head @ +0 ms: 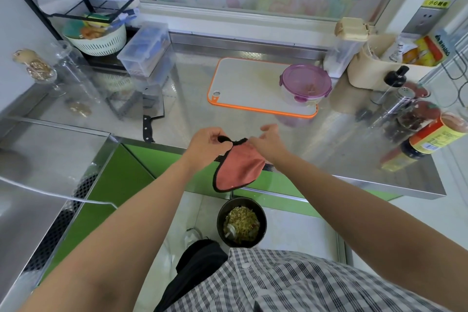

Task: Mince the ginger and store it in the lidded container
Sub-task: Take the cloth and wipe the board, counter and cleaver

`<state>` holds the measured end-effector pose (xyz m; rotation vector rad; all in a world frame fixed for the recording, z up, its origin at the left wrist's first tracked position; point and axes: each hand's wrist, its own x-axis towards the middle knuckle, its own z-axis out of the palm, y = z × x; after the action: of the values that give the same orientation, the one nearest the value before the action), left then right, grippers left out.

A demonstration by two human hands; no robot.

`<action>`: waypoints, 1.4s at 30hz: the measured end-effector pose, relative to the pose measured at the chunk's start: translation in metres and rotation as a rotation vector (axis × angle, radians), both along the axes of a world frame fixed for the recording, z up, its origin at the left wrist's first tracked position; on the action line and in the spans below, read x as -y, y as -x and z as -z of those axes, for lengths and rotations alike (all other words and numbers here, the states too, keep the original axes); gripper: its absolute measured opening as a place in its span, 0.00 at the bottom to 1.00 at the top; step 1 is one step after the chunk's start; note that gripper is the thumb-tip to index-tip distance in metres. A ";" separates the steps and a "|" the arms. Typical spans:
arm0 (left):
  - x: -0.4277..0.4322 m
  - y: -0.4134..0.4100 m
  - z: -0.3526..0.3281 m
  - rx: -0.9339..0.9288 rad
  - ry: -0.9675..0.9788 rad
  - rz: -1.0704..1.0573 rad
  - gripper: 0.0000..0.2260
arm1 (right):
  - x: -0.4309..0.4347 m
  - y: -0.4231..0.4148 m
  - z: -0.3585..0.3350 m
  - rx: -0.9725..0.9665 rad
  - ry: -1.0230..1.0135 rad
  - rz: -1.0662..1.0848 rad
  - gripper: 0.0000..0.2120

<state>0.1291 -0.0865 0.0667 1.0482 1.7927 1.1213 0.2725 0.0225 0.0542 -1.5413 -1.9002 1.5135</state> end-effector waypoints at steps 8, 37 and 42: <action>-0.001 0.002 -0.007 0.180 -0.105 -0.227 0.02 | 0.011 0.013 -0.008 -0.239 0.031 -0.343 0.06; 0.126 0.261 -0.072 -0.188 -0.058 -0.435 0.16 | 0.078 0.345 -0.114 -0.811 0.436 -0.172 0.07; 0.136 0.314 -0.124 -0.384 -0.139 -0.670 0.11 | 0.085 0.420 -0.166 -0.891 0.505 -0.365 0.04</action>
<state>-0.1847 -0.2228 0.1903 0.7862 2.5117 1.5272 -0.1478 -0.0625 0.2198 -0.4297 -1.3381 2.4162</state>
